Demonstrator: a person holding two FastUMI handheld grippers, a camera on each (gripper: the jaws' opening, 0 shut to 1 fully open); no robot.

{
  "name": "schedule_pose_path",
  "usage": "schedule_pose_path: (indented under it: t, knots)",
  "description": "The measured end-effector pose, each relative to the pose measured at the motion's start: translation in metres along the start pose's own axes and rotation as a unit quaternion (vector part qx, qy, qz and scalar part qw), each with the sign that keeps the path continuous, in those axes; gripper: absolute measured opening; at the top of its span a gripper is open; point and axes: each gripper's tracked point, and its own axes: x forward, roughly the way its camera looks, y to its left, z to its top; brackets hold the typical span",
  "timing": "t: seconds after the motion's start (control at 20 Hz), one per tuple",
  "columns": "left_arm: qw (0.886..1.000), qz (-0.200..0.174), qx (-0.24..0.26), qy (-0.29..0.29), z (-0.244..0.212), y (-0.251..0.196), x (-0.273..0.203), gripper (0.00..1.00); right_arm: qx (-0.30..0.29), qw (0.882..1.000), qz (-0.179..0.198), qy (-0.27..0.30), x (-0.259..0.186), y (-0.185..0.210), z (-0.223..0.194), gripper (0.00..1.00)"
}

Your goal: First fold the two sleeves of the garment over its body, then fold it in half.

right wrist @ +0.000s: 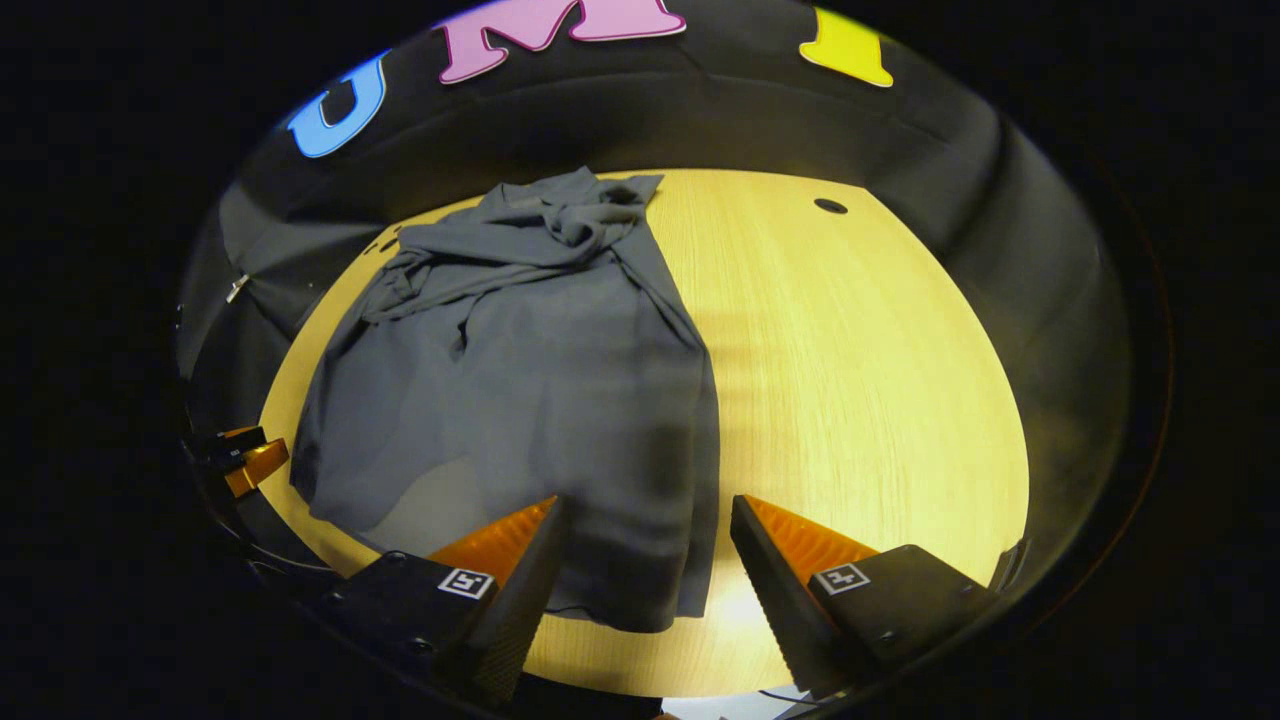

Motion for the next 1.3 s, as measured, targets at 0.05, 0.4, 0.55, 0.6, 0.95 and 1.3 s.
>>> schedule_pose_path:
  t: [0.05,0.4,0.55,0.6,0.95,1.3]
  knots:
    - [1.0,-0.004,-0.004,0.007,-0.005,0.0,0.003,0.95,0.005,1.0,-0.004,0.006,0.004,-0.001,-0.005,1.0]
    - [0.999,-0.019,0.003,0.044,-0.026,-0.013,0.03,0.95,0.016,0.998,-0.034,0.041,0.019,-0.008,-0.029,1.0]
    - [0.999,-0.023,0.002,0.042,-0.028,-0.016,0.03,0.96,-0.005,0.998,-0.04,0.04,0.022,-0.006,-0.03,0.99]
    - [0.999,-0.026,-0.009,0.038,-0.027,-0.017,0.032,0.95,-0.007,0.998,-0.041,0.041,0.022,-0.004,-0.029,0.99]
    - [0.997,-0.071,0.006,0.04,-0.025,-0.036,0.033,0.65,-0.023,0.998,-0.012,0.058,0.027,0.025,-0.028,0.33]
    - [0.994,-0.102,0.009,0.033,-0.017,-0.055,0.034,0.06,-0.005,0.997,0.023,0.077,0.028,0.028,-0.026,0.14]
